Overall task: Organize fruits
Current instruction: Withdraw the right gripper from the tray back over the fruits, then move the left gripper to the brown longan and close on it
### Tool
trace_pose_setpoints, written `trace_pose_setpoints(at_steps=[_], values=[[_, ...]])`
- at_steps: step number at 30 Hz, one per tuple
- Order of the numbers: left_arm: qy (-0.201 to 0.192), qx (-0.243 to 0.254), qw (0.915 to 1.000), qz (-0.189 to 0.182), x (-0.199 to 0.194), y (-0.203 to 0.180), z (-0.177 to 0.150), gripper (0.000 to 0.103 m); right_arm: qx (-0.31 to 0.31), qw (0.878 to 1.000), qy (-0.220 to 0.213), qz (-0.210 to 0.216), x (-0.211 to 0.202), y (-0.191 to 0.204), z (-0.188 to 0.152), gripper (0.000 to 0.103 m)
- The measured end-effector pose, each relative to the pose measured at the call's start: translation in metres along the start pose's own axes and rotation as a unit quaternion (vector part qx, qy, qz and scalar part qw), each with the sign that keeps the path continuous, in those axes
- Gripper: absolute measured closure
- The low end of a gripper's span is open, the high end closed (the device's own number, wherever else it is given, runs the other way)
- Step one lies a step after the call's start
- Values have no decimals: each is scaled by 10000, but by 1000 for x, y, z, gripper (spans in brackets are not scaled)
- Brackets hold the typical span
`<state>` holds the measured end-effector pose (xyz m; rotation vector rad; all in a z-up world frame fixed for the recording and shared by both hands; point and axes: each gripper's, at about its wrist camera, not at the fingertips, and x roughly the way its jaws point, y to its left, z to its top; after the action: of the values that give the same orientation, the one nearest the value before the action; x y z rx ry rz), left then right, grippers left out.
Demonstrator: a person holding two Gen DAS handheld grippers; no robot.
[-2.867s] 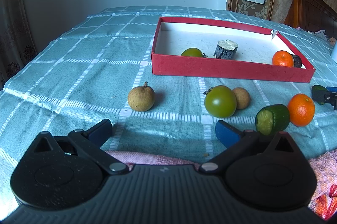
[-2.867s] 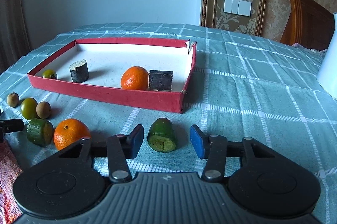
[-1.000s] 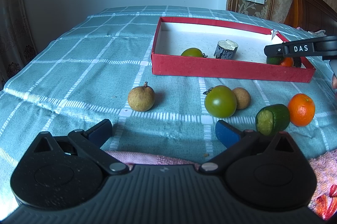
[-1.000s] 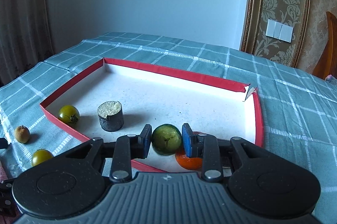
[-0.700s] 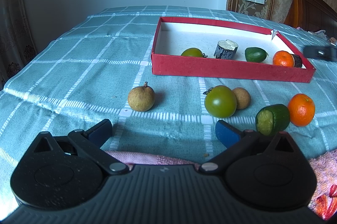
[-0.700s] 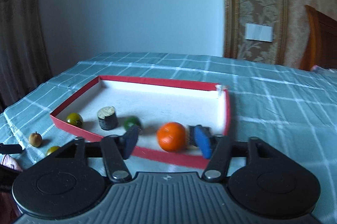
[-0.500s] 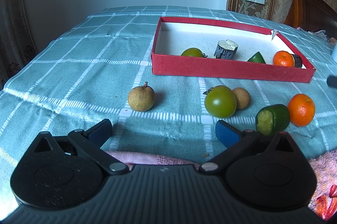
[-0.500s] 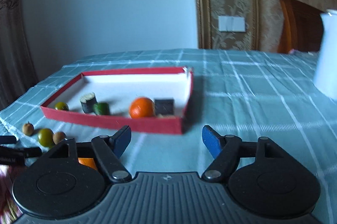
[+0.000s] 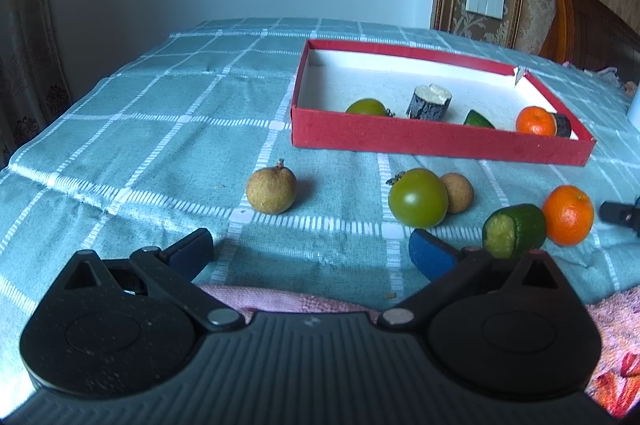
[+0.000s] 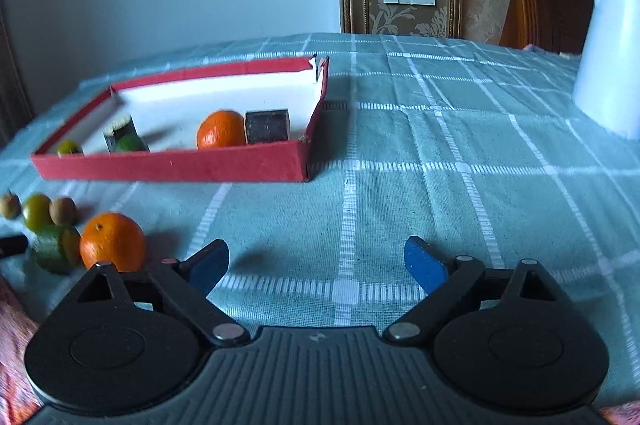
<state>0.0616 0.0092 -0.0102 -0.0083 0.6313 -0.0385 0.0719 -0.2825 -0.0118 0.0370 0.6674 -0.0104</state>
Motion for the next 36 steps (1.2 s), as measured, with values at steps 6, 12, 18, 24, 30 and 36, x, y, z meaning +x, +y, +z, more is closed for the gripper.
trace_pose_setpoints(at_steps=[6, 12, 18, 24, 30, 36], values=[[-1314, 512, 9896, 289, -40, -14, -8, 0, 9, 10000, 41, 71, 1, -2, 1, 2], [-1761, 531, 9827, 203, -66, -20, 6, 0, 68, 9999, 21, 121, 1, -4, 1, 2], [-1608, 347, 9854, 430, -58, -16, 19, 8, 183, 9996, -24, 215, -1, -8, 1, 2], [-1232, 157, 9909, 517, -32, -4, 29, 14, 185, 9996, -24, 215, -1, -8, 1, 2], [-614, 190, 9971, 401, 4, 3, 31, 21, 167, 9997, -15, 200, -1, -7, 1, 2], [-254, 52, 9990, 369, 23, 11, 30, 36, 114, 9998, 7, 155, -1, -5, 1, 2]])
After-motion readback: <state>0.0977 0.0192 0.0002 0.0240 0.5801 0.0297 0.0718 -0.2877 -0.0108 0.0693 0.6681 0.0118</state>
